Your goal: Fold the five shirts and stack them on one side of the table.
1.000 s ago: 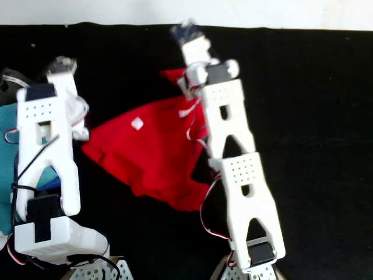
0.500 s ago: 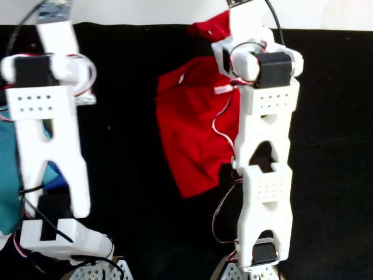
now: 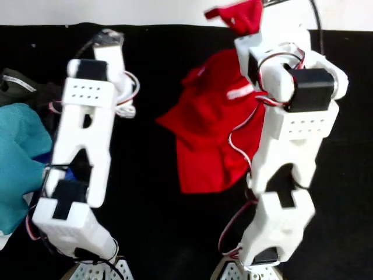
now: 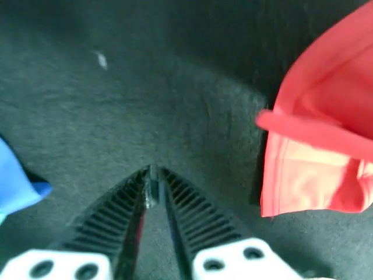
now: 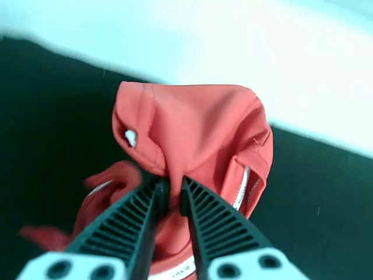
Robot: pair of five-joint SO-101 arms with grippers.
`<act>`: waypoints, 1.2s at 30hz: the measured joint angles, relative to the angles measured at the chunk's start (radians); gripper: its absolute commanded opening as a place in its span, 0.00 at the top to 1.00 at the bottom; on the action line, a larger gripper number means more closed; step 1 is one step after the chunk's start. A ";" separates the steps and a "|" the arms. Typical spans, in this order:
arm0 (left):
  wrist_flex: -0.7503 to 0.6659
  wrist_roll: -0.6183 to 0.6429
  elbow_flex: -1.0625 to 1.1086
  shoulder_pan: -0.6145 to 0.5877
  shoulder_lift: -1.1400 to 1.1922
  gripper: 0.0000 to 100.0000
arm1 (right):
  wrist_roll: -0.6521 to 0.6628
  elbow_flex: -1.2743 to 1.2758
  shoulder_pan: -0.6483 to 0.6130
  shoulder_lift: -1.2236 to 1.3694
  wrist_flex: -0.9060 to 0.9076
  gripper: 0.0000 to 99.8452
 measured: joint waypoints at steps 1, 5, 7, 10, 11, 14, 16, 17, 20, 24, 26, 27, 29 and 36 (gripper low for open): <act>0.000 0.003 0.000 0.011 0.017 0.90 | 0.000 0.091 0.000 -0.052 0.000 0.99; 0.009 0.006 0.000 0.023 0.043 0.90 | 0.000 0.519 0.000 -0.322 0.000 0.99; 0.034 0.006 0.005 0.023 0.043 0.90 | 0.000 0.746 0.000 -0.465 -0.020 0.99; 0.094 0.006 0.012 0.046 0.043 0.90 | 0.000 1.077 0.021 -0.666 -0.106 0.99; 0.109 0.006 0.012 0.058 0.043 0.90 | 0.000 1.178 0.040 -0.726 -0.144 0.99; 0.146 0.006 0.012 0.094 0.029 0.90 | 0.000 1.453 0.127 -0.905 -0.221 0.99; 0.150 0.006 0.012 0.120 0.012 0.90 | 0.000 1.606 0.186 -1.016 -0.252 0.99; 0.150 0.006 0.012 0.137 0.006 0.90 | 0.002 1.677 0.209 -1.066 -0.269 0.99; 0.147 0.006 0.012 0.190 0.014 0.90 | 0.003 1.854 0.288 -1.183 -0.345 0.99; 0.101 0.006 0.012 0.245 0.080 0.90 | 0.003 1.966 0.428 -1.261 -0.417 0.99; 0.066 0.009 0.012 0.272 0.095 0.90 | 0.003 1.992 0.486 -1.281 -0.425 0.99; 0.054 0.009 0.006 0.290 0.101 0.90 | 0.003 2.007 0.503 -1.287 -0.428 0.99; 0.040 0.015 -0.034 0.334 0.106 0.90 | 0.003 2.047 0.519 -1.298 -0.430 0.98; -0.072 0.127 -0.132 0.457 0.149 0.80 | 0.003 2.162 0.522 -1.301 -0.431 0.88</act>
